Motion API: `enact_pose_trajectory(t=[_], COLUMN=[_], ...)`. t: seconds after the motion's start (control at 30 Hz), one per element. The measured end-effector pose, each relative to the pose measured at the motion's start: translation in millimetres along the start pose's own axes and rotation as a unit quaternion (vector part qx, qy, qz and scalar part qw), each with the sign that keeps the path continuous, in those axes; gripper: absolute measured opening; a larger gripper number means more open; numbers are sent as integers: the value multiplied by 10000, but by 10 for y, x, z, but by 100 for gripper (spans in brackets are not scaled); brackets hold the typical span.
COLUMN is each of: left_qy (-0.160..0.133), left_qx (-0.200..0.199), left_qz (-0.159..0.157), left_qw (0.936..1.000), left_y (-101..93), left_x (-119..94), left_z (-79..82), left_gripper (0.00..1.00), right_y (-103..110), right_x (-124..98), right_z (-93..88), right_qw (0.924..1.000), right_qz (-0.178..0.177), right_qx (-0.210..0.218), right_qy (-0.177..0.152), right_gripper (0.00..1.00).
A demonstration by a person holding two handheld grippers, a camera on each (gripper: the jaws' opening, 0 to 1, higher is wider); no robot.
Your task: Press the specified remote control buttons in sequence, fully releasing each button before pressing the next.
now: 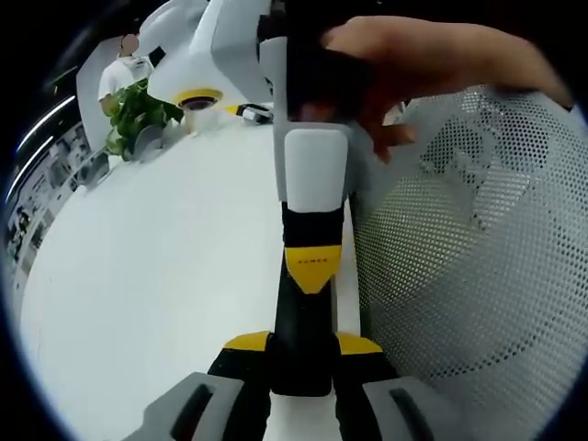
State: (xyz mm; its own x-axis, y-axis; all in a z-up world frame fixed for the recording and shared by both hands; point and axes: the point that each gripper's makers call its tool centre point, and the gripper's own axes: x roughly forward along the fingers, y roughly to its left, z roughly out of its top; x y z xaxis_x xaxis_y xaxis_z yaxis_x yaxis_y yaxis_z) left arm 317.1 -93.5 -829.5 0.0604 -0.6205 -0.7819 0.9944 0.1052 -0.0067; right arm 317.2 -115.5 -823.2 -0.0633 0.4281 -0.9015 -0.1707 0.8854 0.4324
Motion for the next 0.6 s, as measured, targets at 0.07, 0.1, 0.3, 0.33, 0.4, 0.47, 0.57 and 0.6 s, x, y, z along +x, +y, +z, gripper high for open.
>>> enact_pose_trajectory(t=[0.07,0.1,0.3,0.33,0.4,0.47,0.57,0.6], left_qy=[0,-5,-13,-8,10,24,31,31], left_qx=[1,0,5,3,-2,0,0,-2], left_qz=[0,0,-3,-3,-4,-3,-5,-5], left_qw=[10000,10000,10000,10000,10000,10000,10000,10000], left_y=[3,3,5,5,5,3,2,2], left_x=[2,2,1,2,2,1,1,2], left_z=[-1,0,0,0,1,1,1,1], left_gripper=[25,25,25,25,25,25,24,24], right_y=[-3,-1,16,19,17,12,13,10], right_x=[3,4,12,14,18,20,20,21], right_z=[8,7,6,7,13,19,20,22], right_qw=[10000,10000,9998,9997,9996,9997,9998,9999], right_qz=[-15,-18,-113,-143,-172,-174,-127,-111], right_qx=[-28,-36,-147,-179,-203,-185,-115,-85], right_qy=[1,3,11,16,30,45,44,49], right_gripper=[0,0,0,0,0,0,0,0])
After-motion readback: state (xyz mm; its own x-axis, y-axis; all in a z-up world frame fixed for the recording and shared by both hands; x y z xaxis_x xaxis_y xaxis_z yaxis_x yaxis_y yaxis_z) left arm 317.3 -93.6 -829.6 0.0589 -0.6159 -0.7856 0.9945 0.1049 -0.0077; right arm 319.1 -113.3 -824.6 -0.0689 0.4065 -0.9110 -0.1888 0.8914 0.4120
